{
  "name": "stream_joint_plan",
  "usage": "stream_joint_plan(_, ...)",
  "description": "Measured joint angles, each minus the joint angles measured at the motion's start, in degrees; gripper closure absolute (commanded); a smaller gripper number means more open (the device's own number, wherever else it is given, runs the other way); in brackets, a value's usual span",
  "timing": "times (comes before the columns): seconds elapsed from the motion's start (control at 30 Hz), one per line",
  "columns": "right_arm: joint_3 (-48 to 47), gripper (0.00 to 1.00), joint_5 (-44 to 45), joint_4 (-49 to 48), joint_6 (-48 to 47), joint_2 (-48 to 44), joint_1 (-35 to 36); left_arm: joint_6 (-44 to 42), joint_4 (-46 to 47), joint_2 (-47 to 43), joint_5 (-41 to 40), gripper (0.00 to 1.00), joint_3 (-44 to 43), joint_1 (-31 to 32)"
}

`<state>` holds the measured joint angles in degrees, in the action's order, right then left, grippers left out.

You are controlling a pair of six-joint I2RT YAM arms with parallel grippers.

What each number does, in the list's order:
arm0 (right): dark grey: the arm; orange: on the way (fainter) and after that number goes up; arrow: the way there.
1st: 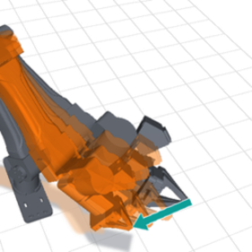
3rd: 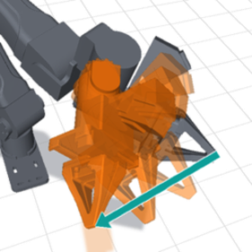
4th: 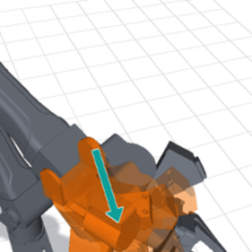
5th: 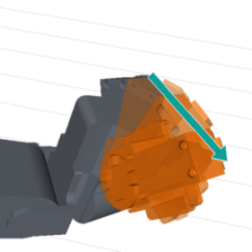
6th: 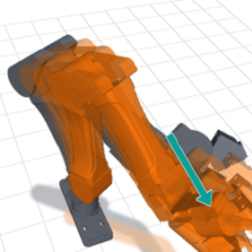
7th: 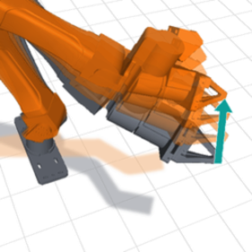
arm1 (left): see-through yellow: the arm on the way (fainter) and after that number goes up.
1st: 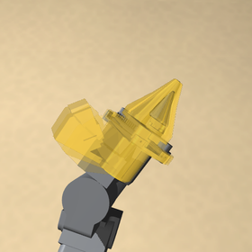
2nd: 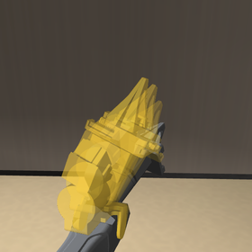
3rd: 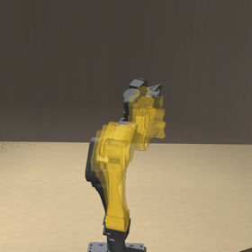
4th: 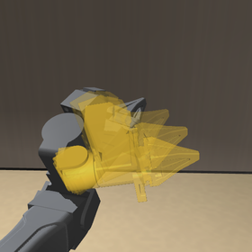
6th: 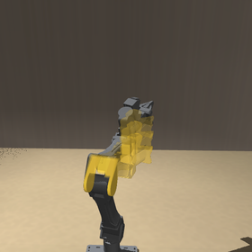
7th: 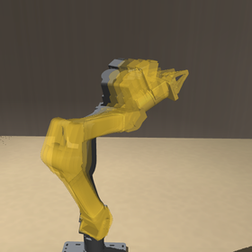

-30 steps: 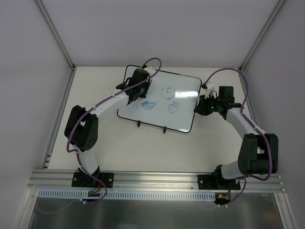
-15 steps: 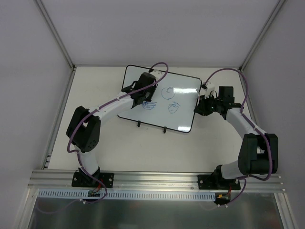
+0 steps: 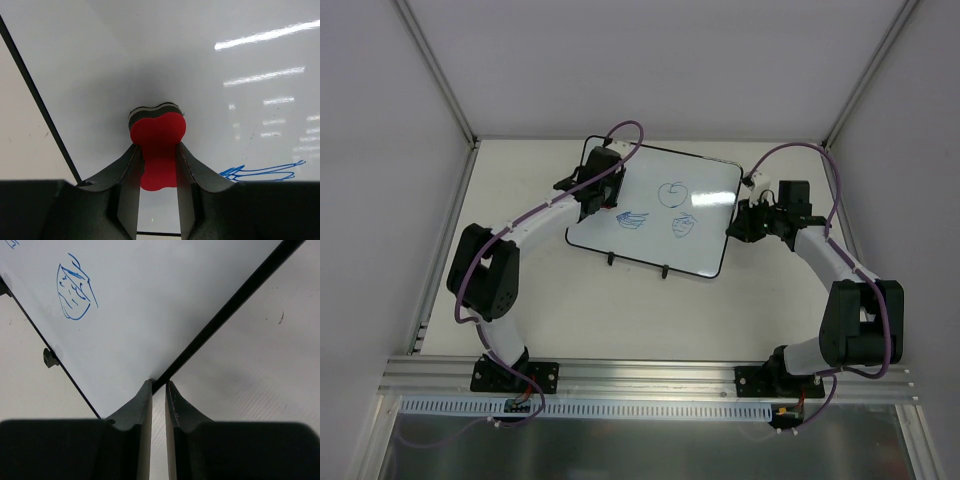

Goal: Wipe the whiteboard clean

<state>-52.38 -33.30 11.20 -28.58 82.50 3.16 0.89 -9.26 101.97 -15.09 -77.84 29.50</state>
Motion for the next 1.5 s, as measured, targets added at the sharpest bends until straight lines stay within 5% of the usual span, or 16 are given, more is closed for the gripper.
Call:
stream_joint_plan(0.33, 0.0, 0.92, 0.1, 0.2, 0.0, 0.0, 0.0, 1.5, 0.2, -0.2, -0.9, 1.00, 0.3, 1.4)
stream_joint_plan(0.87, 0.4, 0.92, 0.9, 0.0, -0.1, 0.0, 0.0, 2.0, -0.6, 3.9, -3.3, 1.00, -2.3, 15.5)
stream_joint_plan(1.5, 0.5, 0.92, 0.3, -0.5, -0.1, 0.0, 0.0, 6.0, 1.4, -3.9, -4.1, 1.00, 9.5, 5.2)
